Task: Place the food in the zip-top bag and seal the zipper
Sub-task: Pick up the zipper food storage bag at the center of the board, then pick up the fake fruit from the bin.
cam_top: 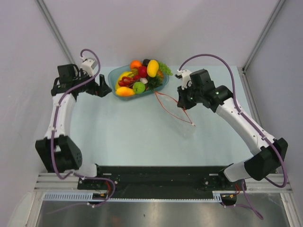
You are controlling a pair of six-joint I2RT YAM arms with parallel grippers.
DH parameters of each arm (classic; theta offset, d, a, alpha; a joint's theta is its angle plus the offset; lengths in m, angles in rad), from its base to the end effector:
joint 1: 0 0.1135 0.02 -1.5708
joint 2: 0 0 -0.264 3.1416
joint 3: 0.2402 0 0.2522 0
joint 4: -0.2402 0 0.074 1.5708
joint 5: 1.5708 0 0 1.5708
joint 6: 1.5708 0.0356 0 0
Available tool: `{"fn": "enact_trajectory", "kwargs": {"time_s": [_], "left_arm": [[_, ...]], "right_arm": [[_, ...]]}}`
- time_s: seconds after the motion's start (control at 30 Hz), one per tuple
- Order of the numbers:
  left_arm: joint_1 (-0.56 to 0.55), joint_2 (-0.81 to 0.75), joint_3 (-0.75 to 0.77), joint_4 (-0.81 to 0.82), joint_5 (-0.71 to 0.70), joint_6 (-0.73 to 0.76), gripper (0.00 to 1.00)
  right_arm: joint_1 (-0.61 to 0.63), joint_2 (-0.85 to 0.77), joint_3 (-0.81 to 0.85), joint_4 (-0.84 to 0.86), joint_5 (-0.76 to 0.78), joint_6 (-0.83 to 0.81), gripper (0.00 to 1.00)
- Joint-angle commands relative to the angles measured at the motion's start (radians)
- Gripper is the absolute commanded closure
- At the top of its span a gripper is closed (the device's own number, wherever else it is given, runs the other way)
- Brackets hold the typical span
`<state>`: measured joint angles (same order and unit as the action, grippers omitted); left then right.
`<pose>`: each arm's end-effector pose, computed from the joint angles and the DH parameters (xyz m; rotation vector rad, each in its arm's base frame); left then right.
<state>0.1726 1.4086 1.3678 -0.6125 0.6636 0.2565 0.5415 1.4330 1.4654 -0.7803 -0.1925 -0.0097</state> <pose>0.3048 0.0309 0.3620 0.4401 2.0595 -0.4806 0.2591 0.1638 0.3688 -0.7350 2.2351 0.4885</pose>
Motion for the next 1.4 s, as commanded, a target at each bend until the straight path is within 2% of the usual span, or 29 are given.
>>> {"fn": "enact_trajectory", "kwargs": {"time_s": [0.0, 0.17, 0.4, 0.73, 0.83, 1.0, 1.07, 1.17, 1.23, 1.27, 1.37], "left_arm": [[-0.021, 0.179, 0.114, 0.011, 0.102, 0.142, 0.00], [-0.036, 0.318, 0.166, 0.092, 0.126, 0.145, 0.00], [-0.097, 0.461, 0.218, 0.105, 0.084, 0.190, 0.01], [-0.150, 0.547, 0.229, 0.149, 0.050, 0.178, 0.02], [-0.159, 0.564, 0.237, 0.152, 0.057, 0.175, 0.06], [-0.162, 0.584, 0.252, 0.149, 0.076, 0.159, 0.22], [-0.163, 0.587, 0.269, 0.128, 0.079, 0.168, 0.26], [-0.163, 0.582, 0.272, 0.108, 0.082, 0.187, 0.25], [-0.163, 0.584, 0.275, 0.102, 0.077, 0.187, 0.20], [-0.163, 0.589, 0.277, 0.097, 0.077, 0.187, 0.14], [-0.163, 0.599, 0.284, 0.103, 0.071, 0.182, 0.12]], "right_arm": [[-0.046, -0.039, 0.044, -0.036, -0.071, 0.033, 1.00], [-0.074, -0.025, 0.075, -0.063, -0.125, 0.027, 1.00], [-0.083, -0.020, 0.072, -0.066, -0.122, 0.025, 1.00], [-0.086, -0.022, 0.062, -0.077, -0.120, 0.017, 1.00], [-0.089, -0.022, 0.061, -0.074, -0.119, 0.017, 1.00], [-0.090, -0.022, 0.059, -0.080, -0.111, 0.013, 1.00], [-0.092, -0.022, 0.059, -0.079, -0.108, 0.013, 1.00], [-0.095, -0.019, 0.059, -0.079, -0.105, 0.013, 1.00], [-0.097, -0.014, 0.061, -0.076, -0.105, 0.013, 1.00], [-0.098, -0.013, 0.061, -0.074, -0.105, 0.013, 1.00], [-0.098, -0.011, 0.059, -0.074, -0.102, 0.011, 1.00]]}}
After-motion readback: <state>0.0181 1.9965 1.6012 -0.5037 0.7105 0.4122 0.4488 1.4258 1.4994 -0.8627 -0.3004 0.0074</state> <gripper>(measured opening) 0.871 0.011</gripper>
